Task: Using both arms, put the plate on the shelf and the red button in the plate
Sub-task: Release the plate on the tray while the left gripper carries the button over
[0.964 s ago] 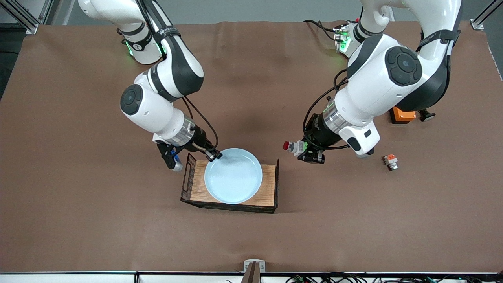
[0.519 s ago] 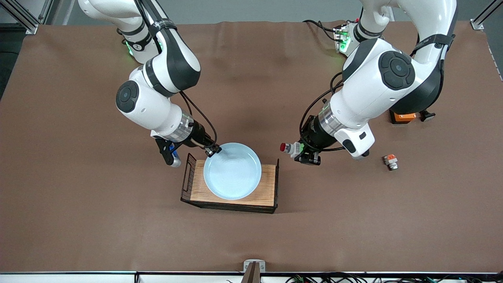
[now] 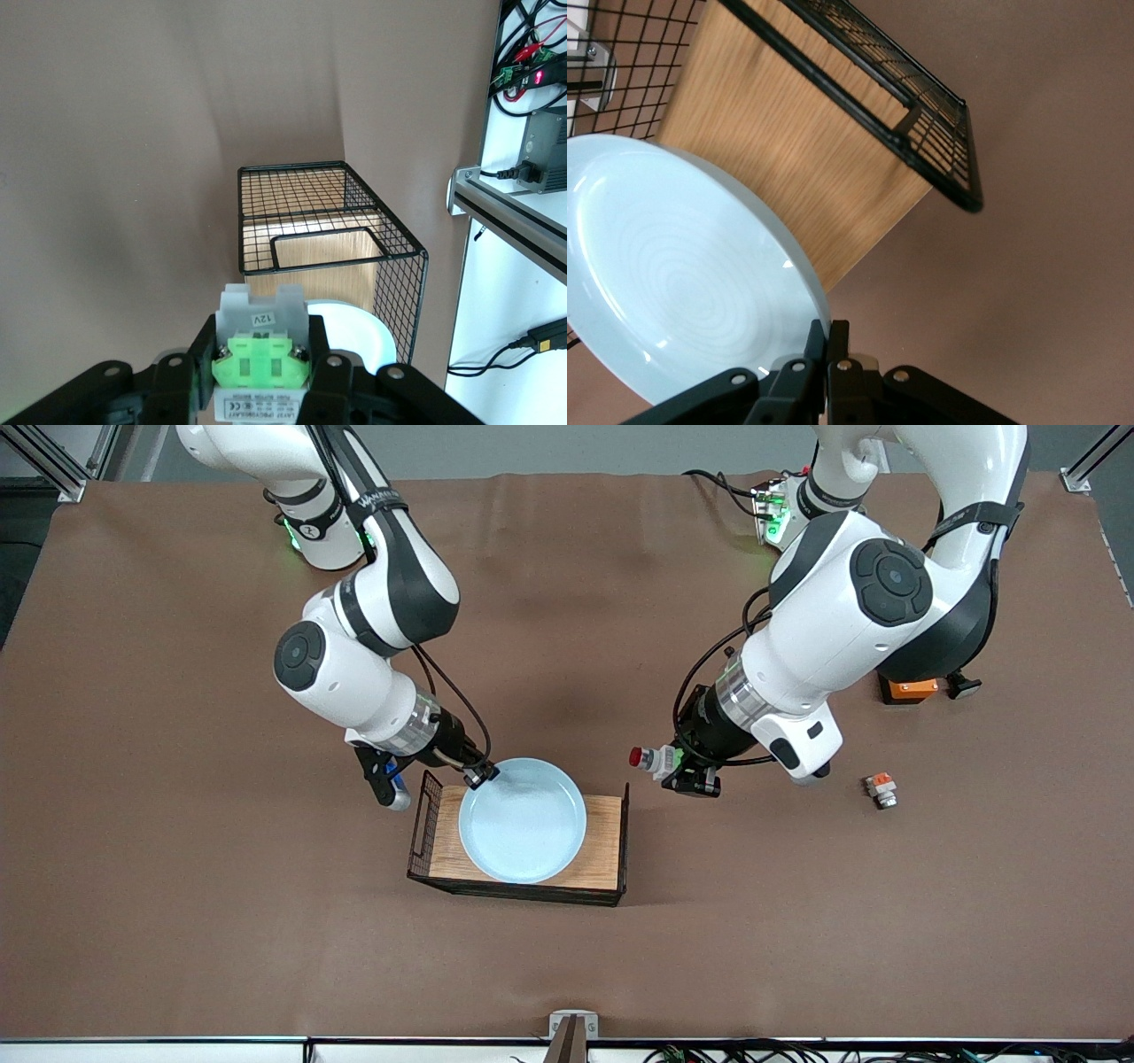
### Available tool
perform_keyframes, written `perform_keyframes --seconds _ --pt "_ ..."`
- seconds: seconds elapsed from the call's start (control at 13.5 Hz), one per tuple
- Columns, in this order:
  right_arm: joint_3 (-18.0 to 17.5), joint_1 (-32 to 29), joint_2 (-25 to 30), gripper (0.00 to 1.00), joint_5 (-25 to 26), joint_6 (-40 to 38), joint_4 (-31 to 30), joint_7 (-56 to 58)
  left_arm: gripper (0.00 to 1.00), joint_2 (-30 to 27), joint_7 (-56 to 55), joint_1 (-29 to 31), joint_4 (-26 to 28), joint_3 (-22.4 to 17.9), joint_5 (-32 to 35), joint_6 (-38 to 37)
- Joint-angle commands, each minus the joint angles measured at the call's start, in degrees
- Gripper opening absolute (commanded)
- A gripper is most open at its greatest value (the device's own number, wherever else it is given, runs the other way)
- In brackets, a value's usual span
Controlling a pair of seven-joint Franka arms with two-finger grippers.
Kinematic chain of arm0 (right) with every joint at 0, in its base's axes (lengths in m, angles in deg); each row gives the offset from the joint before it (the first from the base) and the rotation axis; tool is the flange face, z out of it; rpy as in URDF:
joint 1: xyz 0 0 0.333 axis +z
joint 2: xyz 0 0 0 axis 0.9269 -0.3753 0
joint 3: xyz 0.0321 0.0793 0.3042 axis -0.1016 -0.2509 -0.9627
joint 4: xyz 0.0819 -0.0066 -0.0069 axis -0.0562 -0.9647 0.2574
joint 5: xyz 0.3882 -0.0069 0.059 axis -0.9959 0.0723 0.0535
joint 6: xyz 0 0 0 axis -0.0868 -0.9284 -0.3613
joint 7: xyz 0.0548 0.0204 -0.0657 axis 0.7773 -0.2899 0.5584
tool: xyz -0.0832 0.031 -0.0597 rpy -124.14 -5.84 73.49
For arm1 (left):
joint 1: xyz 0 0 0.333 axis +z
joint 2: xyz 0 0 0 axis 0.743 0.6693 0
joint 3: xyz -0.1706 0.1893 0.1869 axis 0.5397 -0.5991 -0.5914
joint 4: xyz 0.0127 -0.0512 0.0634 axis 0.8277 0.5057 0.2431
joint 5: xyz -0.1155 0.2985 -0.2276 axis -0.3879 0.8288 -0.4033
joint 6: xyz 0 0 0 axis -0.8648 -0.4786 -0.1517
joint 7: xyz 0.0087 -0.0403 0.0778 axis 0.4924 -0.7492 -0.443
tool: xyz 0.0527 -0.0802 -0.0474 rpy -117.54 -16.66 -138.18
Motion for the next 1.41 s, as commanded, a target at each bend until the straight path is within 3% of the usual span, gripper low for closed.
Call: perform_keyframes --seconds 0.0,0.67,1.04,1.34 --pt "-0.1 0.0 -1.5 0.0 -0.7 3.1 -0.2 1.0 0.0 0.6 -1.1 -1.2 -1.5 -0.9 -0.2 0.2" --pt "-0.1 -0.2 -3.9 0.03 -1.0 5.4 0.3 1.6 0.0 1.5 -2.3 -3.2 -1.5 -1.6 -0.1 2.2" --pt "-0.1 -0.4 -3.9 0.09 -1.1 5.4 0.3 1.5 0.0 4.6 -3.1 -11.4 -3.7 -8.8 -0.2 3.7" --pt "-0.1 -0.7 -3.9 0.19 -1.1 5.1 0.3 1.5 0.0 6.9 -3.2 -13.8 -5.2 -10.3 -0.3 4.9"
